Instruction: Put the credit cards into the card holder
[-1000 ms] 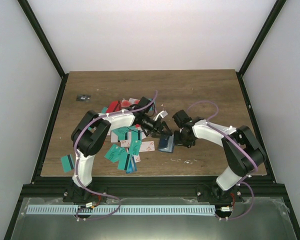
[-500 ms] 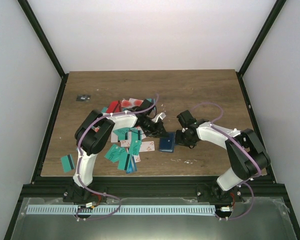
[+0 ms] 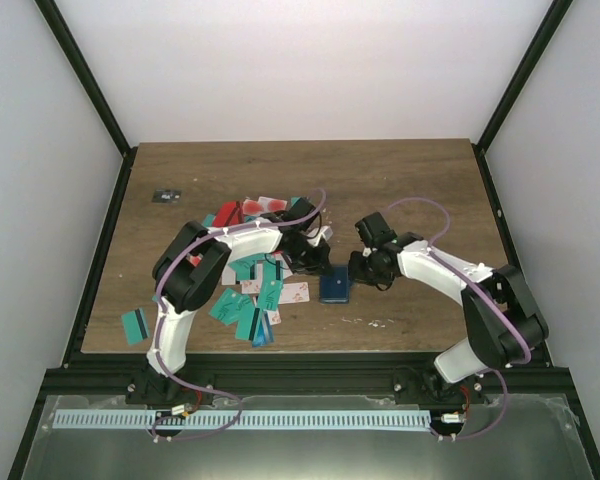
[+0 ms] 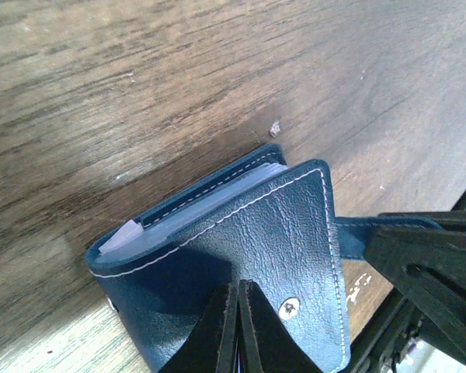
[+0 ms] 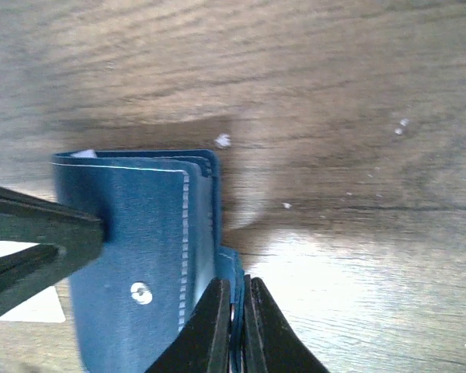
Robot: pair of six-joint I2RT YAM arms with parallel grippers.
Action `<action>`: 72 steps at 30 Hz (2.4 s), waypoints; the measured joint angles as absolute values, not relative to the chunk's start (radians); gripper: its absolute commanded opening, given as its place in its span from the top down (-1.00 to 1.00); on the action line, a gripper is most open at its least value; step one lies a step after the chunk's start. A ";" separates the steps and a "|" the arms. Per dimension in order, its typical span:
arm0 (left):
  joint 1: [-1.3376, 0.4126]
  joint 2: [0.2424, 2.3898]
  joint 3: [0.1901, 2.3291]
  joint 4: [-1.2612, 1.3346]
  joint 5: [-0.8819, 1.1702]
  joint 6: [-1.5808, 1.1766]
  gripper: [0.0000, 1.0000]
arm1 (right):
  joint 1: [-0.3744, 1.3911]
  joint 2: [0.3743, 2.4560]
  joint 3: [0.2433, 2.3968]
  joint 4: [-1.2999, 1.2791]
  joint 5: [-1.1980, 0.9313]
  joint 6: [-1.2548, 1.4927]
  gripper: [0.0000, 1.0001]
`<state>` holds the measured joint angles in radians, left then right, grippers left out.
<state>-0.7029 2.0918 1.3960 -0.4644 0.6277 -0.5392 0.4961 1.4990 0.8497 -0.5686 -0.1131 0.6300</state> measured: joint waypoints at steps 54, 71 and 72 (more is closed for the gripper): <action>-0.714 2.070 1.378 -0.453 0.596 -0.521 0.92 | 0.468 1.560 0.770 -0.317 -0.476 0.690 0.76; -0.712 2.070 1.343 -0.404 0.611 -0.543 0.92 | 0.468 1.581 0.749 -0.239 -0.563 0.701 0.99; -0.711 2.069 1.339 -0.397 0.613 -0.546 0.92 | 0.468 1.583 0.749 -0.233 -0.571 0.701 0.99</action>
<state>-0.7113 2.0689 1.3388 -0.3969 0.6128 -0.5465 0.4679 1.5829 0.7486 -0.2329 -0.5709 0.7006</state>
